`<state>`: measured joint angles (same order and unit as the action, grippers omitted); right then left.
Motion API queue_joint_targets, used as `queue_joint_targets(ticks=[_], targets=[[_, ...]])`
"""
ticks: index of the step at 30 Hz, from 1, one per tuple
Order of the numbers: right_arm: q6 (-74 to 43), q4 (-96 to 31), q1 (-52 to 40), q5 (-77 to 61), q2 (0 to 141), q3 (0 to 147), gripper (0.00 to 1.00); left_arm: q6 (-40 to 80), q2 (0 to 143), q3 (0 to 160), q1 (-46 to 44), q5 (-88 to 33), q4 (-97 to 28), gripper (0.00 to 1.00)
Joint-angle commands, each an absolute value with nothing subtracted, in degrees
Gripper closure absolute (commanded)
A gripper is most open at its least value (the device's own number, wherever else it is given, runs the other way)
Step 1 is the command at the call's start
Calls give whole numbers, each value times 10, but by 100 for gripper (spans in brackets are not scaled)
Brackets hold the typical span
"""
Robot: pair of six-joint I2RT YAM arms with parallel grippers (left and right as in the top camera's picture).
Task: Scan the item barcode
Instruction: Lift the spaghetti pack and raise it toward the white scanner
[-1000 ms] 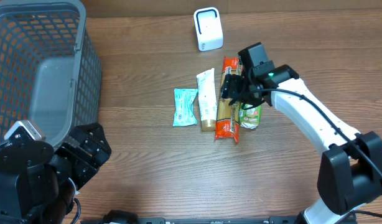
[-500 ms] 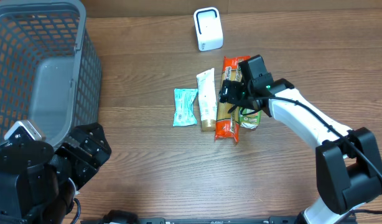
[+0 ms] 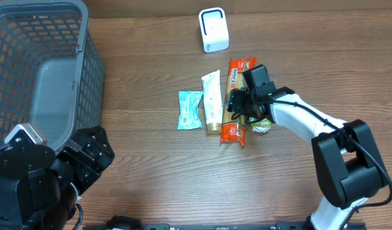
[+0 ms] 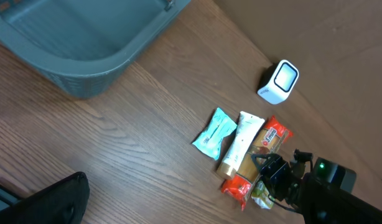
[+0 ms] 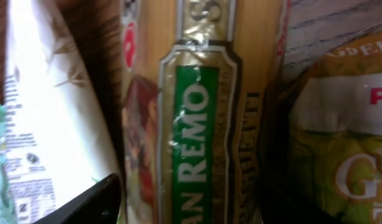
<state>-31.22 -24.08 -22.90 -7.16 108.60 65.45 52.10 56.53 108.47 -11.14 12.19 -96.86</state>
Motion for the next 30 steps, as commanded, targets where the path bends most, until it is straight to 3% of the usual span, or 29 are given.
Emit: queue_joint_targets(ticks=[1, 6, 10, 14, 17, 22, 30], targets=[[-349, -253, -228, 1, 1115, 647, 30, 512, 566, 1087, -107, 120, -968, 0], [-358, -247, -227, -23, 1120, 648, 44, 512, 566, 1087, -107, 120, -968, 1], [-358, -253, -225, -56, 1117, 656, 65, 512, 566, 1087, -107, 120, -968, 0], [-358, -302, -211, -63, 1105, 693, 75, 512, 566, 1087, -107, 120, -968, 0], [-358, -359, -191, -85, 1090, 731, 96, 512, 566, 1087, -107, 120, -968, 0], [-356, -415, -155, -189, 1079, 762, 96, 512, 566, 1087, -107, 120, -968, 0], [-286, -397, -102, -500, 1079, 762, 96, 512, 566, 1087, -107, 120, -968, 0]])
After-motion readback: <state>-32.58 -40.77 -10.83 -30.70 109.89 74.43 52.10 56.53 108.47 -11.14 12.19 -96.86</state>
